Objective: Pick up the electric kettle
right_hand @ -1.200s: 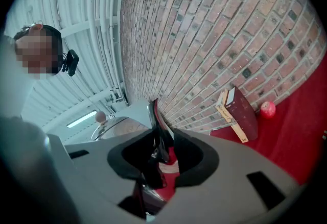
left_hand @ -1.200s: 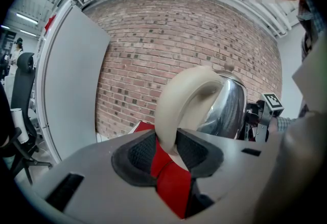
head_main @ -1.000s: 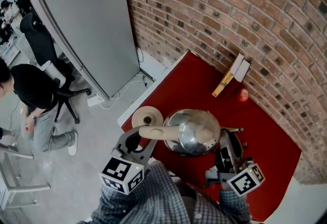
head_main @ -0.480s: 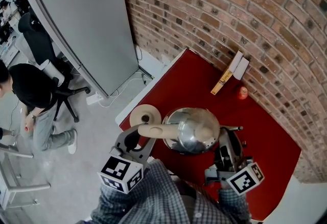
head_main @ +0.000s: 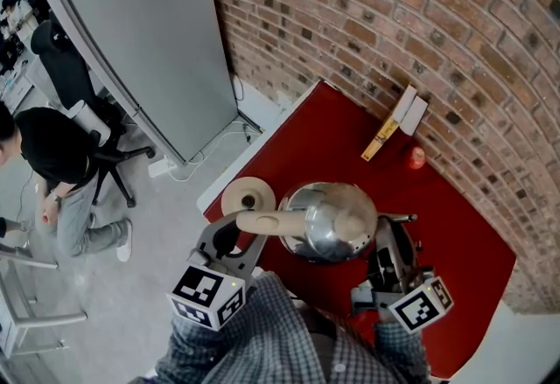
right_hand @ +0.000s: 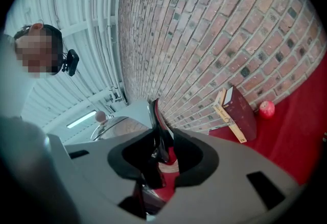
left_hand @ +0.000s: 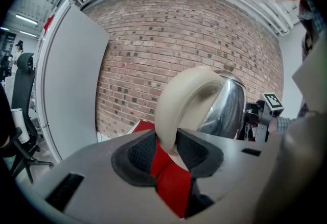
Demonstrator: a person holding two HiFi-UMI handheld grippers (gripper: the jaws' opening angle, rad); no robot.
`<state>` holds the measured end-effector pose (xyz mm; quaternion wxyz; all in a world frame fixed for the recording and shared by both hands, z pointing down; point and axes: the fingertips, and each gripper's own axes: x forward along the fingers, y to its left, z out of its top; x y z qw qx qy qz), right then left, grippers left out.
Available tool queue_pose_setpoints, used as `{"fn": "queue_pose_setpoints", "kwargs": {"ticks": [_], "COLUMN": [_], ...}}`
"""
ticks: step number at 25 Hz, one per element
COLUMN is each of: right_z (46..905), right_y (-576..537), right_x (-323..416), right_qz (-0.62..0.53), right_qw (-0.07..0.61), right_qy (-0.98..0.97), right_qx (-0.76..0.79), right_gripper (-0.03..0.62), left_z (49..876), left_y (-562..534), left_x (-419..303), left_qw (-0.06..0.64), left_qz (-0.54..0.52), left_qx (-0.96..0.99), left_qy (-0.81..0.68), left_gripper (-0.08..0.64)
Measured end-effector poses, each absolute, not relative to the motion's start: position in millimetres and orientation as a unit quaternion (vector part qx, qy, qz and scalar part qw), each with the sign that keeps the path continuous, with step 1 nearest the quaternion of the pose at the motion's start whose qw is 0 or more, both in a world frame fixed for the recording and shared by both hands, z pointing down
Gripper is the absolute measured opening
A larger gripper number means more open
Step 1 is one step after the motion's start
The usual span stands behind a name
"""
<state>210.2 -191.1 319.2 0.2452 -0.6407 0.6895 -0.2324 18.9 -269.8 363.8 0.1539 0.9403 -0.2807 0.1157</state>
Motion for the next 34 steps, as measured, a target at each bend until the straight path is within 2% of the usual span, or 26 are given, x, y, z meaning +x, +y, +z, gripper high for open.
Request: {"fn": "queue_pose_setpoints", "kwargs": {"ticks": [34], "right_z": [322.6], "right_y": [-189.9], "right_x": [205.8], "right_qz": [-0.238], "right_qw": [0.239], "right_qy": [0.696], "right_qx": [-0.634], "right_gripper": [0.117], "left_z": [371.6], "left_y": [-258.2], "left_x": [10.6], "left_qw": [0.173], "left_qz": [0.124], "left_qx": [0.933], "left_qy": [-0.290], "left_gripper": [0.127]}}
